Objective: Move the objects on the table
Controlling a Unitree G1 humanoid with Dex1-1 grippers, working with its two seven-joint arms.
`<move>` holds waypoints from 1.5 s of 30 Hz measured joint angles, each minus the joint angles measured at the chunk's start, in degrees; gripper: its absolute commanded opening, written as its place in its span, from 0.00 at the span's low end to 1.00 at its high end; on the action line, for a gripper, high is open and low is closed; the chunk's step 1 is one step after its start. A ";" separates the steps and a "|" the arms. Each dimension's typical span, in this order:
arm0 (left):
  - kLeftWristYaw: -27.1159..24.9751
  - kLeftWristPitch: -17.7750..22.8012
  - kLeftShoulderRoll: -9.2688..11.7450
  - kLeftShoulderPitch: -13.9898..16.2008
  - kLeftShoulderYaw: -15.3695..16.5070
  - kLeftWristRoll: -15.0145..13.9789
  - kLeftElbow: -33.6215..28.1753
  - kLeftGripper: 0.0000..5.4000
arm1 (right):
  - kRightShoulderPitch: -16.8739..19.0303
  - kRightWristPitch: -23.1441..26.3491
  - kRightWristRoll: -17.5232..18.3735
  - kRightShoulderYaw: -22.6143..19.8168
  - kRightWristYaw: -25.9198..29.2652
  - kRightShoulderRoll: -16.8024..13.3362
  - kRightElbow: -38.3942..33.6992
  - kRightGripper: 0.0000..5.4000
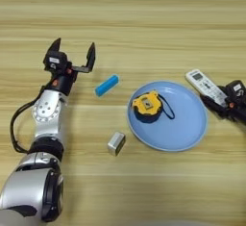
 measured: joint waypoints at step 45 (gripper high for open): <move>-0.12 -0.03 -0.07 -0.58 -0.02 0.00 0.49 1.00 | 11.83 2.29 8.59 10.39 28.85 -8.30 -32.63 0.54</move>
